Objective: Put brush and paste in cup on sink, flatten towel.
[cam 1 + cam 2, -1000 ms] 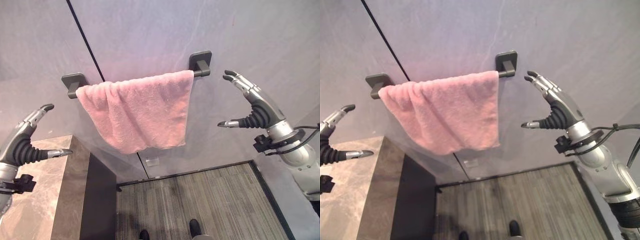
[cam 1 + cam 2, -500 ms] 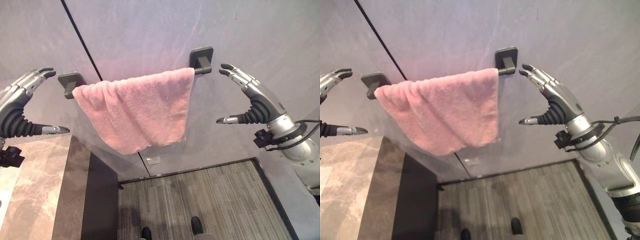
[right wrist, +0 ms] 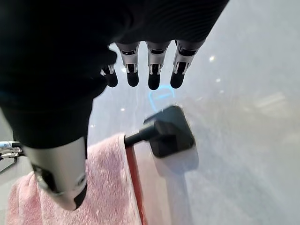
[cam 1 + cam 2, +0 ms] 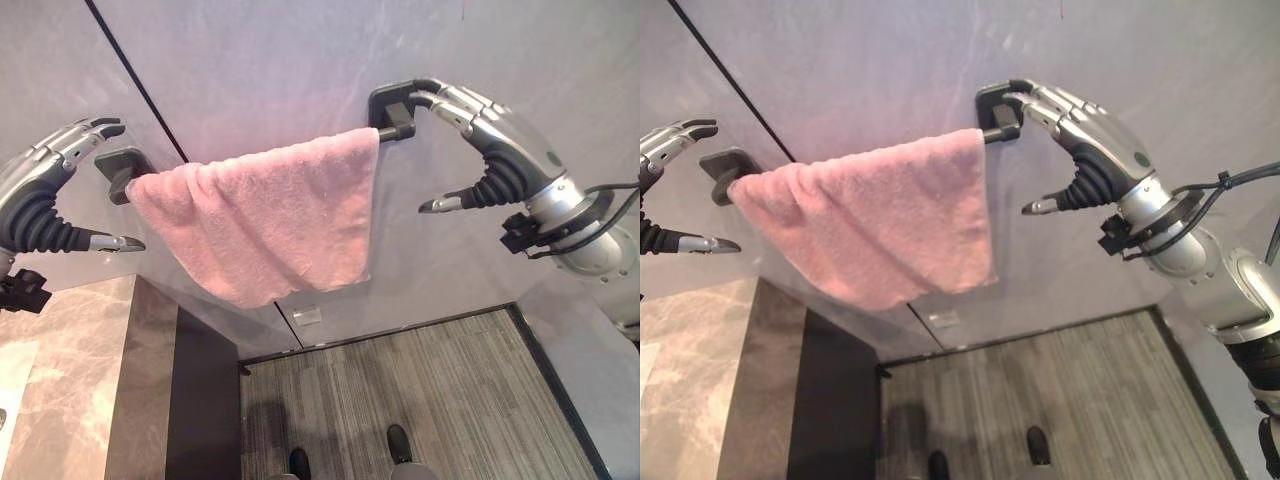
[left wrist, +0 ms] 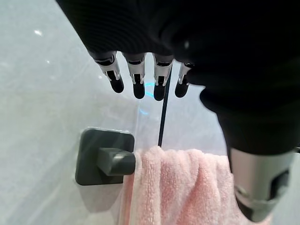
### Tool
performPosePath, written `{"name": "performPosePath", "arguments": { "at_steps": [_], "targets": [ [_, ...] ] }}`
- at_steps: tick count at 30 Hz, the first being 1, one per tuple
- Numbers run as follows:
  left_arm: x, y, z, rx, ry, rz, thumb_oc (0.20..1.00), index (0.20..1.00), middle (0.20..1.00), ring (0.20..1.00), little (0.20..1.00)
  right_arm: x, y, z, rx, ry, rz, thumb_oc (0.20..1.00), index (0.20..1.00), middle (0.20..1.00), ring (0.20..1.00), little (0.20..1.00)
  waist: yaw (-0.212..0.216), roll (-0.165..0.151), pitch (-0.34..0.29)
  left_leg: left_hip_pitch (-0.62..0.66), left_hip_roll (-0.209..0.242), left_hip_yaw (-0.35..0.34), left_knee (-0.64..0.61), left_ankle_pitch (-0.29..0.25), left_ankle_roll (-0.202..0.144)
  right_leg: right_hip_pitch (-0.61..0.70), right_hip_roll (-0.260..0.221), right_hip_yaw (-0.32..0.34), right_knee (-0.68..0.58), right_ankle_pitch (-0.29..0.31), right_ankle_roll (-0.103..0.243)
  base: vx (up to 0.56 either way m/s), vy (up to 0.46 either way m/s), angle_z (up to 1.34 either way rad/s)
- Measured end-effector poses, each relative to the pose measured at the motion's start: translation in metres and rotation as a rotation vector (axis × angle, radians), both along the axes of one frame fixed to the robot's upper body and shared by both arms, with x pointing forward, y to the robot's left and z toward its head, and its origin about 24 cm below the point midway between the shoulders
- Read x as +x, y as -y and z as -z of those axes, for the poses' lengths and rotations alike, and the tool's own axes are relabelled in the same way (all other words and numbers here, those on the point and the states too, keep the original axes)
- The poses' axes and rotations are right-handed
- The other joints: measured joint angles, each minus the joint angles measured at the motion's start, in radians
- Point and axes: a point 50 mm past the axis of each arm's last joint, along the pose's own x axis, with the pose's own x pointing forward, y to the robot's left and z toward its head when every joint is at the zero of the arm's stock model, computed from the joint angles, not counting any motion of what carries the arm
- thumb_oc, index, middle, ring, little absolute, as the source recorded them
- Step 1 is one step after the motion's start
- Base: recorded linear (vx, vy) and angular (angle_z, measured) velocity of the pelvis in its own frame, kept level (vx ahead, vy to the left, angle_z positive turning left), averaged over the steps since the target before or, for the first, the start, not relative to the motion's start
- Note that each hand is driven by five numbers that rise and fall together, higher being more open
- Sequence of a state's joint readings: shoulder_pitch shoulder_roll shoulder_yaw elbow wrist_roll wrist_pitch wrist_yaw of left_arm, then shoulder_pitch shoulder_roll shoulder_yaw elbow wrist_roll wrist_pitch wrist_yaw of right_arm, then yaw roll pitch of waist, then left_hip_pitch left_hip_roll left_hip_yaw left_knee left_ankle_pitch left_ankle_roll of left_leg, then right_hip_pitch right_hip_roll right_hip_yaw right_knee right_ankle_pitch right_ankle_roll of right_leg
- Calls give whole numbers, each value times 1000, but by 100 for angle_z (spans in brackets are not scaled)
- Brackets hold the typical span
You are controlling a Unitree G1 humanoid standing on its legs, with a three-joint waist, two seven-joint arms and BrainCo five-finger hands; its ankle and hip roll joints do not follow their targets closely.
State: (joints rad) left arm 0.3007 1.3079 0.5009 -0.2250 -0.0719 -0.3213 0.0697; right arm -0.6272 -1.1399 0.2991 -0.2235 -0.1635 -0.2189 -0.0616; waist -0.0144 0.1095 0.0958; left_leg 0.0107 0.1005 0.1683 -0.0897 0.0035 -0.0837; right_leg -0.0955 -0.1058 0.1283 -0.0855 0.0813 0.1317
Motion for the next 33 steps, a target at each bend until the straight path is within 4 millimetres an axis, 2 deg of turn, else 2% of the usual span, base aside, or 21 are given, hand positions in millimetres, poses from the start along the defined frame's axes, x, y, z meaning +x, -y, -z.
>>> {"name": "performPosePath", "arguments": {
  "at_steps": [3, 6, 9, 16, 27, 29, 30, 31, 33],
  "targets": [
    [0, 0, -1, 6, -1, 1, 1000, 1000, 1000, 1000, 1000, -2, -8, -16, -84, 49, -12, 1000, 1000, 1000, 1000, 1000, -3, -8, 1, -11, 1, 0, 0, 0, 0, -11, 2, 0, 0, 2, 0, 7, 2, -1],
    [1, 1, -3, 16, -6, 4, 1000, 1000, 1000, 1000, 1000, -3, -16, -23, -136, 57, -36, 1000, 1000, 1000, 1000, 1000, -1, -22, 5, -12, 2, -2, 0, 0, -1, -11, 2, -1, 0, 3, 0, 0, 0, 0],
    [1, 3, -5, 23, -7, 11, 1000, 1000, 1000, 1000, 1000, -2, -28, -20, -149, -9, -97, 1000, 1000, 1000, 1000, 1000, -1, -43, 8, -13, 2, -3, 0, 0, -1, -12, 2, -3, 0, 2, 0, 0, 0, 0],
    [2, 3, -6, 10, -9, 14, 1000, 1000, 1000, 1000, 1000, 3, -36, -14, -167, -100, -128, 1000, 1000, 1000, 1000, 1000, 3, -79, 8, -32, 2, -20, 0, 2, -4, -20, 0, -21, 0, 2, 0, 5, 3, 6],
    [3, 4, -12, 11, 11, 21, 1000, 1000, 1000, 1000, 1000, 13, -35, -19, -217, -87, -53, 1000, 1000, 1000, 1000, 1000, 17, -91, 13, -47, 3, -23, 0, 3, -5, -33, 1, -27, 0, 2, 0, 1, 0, 1],
    [3, 4, -13, 17, 10, 16, 1000, 1000, 1000, 1000, 1000, 15, -36, -19, -221, -79, -48, 545, 545, 545, 545, 545, 16, -92, 13, -47, 3, -22, 0, 3, -5, -33, 1, -27, 0, 2, 0, 0, 0, 0],
    [4, 4, -14, 17, 11, 14, 1000, 1000, 1000, 1000, 1000, 15, -37, -18, -221, -73, -47, 545, 545, 545, 545, 545, 15, -92, 13, -47, 3, -22, 0, 3, -5, -33, 1, -27, 0, 2, 0, 30, 6, -2],
    [4, 4, -14, 18, 11, 10, 1000, 1000, 1000, 1000, 1000, 16, -37, -18, -226, -62, -42, 200, 200, 200, 200, 200, 15, -92, 13, -47, 3, -22, 0, 3, -5, -34, 1, -26, 0, 2, 0, 0, 0, 0],
    [4, 4, -14, 18, 11, 7, 1000, 1000, 1000, 1000, 1000, 17, -39, -18, -203, -54, -44, 200, 200, 200, 200, 200, 14, -92, 13, -47, 3, -22, 0, 3, -6, -35, 1, -25, 0, 2, 0, 17, 2, -1]
  ]
}}
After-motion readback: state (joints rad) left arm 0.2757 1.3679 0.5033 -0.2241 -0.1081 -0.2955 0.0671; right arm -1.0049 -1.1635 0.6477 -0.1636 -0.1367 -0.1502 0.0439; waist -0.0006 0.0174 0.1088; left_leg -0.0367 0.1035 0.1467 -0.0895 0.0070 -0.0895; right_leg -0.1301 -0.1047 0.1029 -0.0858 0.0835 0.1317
